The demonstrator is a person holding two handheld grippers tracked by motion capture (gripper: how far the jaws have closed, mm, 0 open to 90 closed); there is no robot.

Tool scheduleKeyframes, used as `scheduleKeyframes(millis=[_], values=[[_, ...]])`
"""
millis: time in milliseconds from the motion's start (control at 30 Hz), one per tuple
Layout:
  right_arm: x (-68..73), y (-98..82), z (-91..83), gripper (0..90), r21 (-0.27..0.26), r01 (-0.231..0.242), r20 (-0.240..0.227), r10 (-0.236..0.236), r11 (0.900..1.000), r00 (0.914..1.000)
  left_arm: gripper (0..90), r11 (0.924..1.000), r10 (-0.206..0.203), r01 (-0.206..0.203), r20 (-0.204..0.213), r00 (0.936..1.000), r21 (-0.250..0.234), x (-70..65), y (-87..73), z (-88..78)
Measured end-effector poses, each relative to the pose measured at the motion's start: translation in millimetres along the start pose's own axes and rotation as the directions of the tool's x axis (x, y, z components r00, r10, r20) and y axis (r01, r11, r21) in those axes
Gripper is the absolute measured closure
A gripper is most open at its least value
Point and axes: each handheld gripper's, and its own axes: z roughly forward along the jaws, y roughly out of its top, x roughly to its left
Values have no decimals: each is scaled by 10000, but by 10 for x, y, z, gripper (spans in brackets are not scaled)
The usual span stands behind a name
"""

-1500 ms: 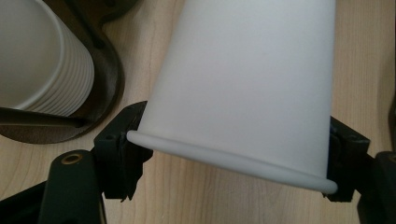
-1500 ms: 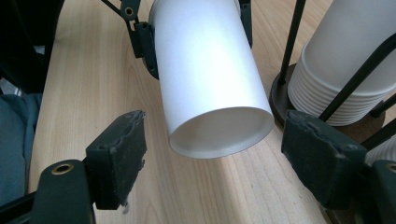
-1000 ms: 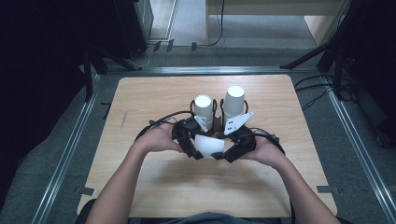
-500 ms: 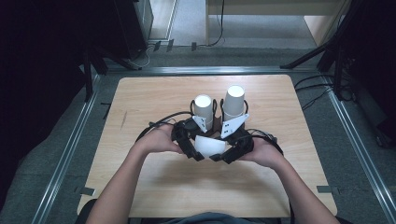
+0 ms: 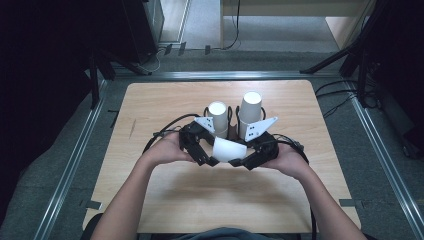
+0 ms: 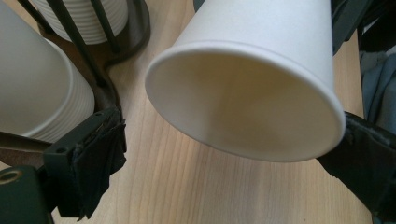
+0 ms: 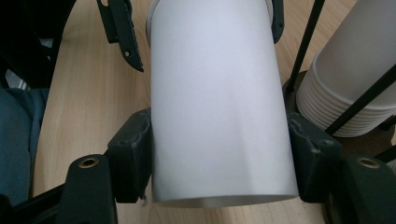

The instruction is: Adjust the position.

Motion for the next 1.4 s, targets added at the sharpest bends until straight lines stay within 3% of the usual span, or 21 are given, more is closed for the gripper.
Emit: scheduleKeyframes(millis=[300, 500, 567, 733, 933, 1067, 1300, 1333, 1400], values=[[-1, 2, -52, 334, -176, -13, 17, 14, 9998, 10000, 34, 9956, -317, 309, -78, 9995, -882, -15, -98, -37], [2, -2, -69, 334, -249, -56, -31, 55, 9997, 10000, 34, 9953, -356, 338, -189, 9992, -909, -35, -136, 6], [7, -3, -73, 334, -264, -65, -42, 64, 9996, 10000, 34, 9908, -506, 493, -68, 9987, -1259, -49, -150, 24], [9, -2, -73, 334, -314, 2, -108, -6, 9995, 9999, 35, 9894, -490, 474, -81, 9988, -1370, -63, -151, 46], [22, 3, -56, 333, -326, 17, -250, -25, 9995, 9997, 35, 9793, -670, 751, 491, 9965, -1881, -44, -152, 89], [28, 5, -43, 332, -374, 85, -378, -99, 9993, 9992, 59, 9768, -552, 665, 605, 9966, -2035, -52, -142, 92], [43, 19, -29, 332, -469, 134, -581, -162, 9988, 9982, 71, 9740, -462, 712, 1191, 9918, -2149, -41, -139, 142], [49, 21, -26, 332, -482, 165, -643, -196, 9987, 9977, 108, 9710, -397, 737, 1504, 9878, -2275, -31, -146, 141], [48, 20, -26, 332, -475, 146, -648, -177, 9988, 9977, 144, 9700, -298, 663, 1564, 9872, -2340, -42, -142, 137]])
